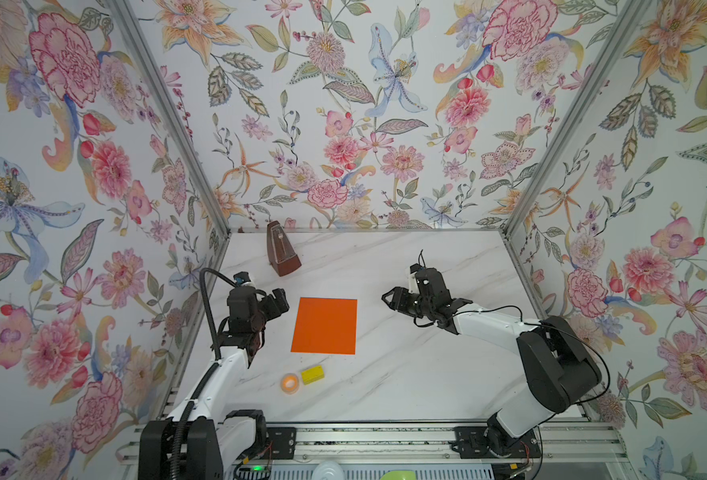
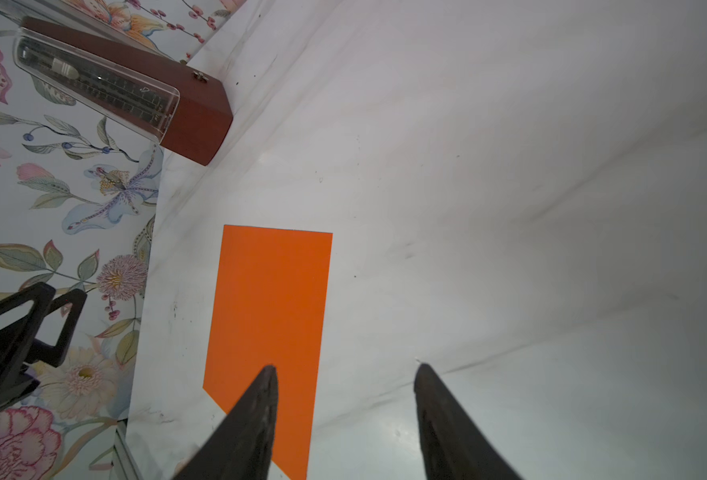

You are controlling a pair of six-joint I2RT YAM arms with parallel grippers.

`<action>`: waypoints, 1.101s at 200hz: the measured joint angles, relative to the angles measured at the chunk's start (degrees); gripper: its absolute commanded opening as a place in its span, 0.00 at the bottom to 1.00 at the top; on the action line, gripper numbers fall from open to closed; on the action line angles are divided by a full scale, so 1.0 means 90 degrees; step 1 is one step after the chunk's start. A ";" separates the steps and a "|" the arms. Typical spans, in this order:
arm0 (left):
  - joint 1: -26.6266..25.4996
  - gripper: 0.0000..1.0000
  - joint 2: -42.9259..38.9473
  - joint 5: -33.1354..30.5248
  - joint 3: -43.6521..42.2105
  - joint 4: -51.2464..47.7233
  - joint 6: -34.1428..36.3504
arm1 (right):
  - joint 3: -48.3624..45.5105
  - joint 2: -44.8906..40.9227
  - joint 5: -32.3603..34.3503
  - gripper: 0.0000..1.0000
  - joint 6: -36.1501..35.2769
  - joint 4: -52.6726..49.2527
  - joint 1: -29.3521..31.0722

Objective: Fold a paper plane with a square sheet of paper (fold left side to right side)
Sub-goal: 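Move both grippers toward opposite edges of the orange square sheet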

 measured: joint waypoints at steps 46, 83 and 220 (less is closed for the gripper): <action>-0.0262 0.90 0.0143 0.0629 0.0078 -0.0588 -0.0175 | 0.0954 0.1275 -0.0622 0.47 0.0614 0.0002 0.0716; -0.0393 0.90 0.0143 0.0862 0.0138 -0.0891 -0.0202 | 0.1358 0.1882 -0.0986 0.47 0.0872 -0.0100 0.0986; -0.1253 0.70 0.0498 0.1202 0.0503 -0.1324 -0.0321 | 0.0884 0.1396 -0.1382 0.49 -0.0109 -0.1644 0.0403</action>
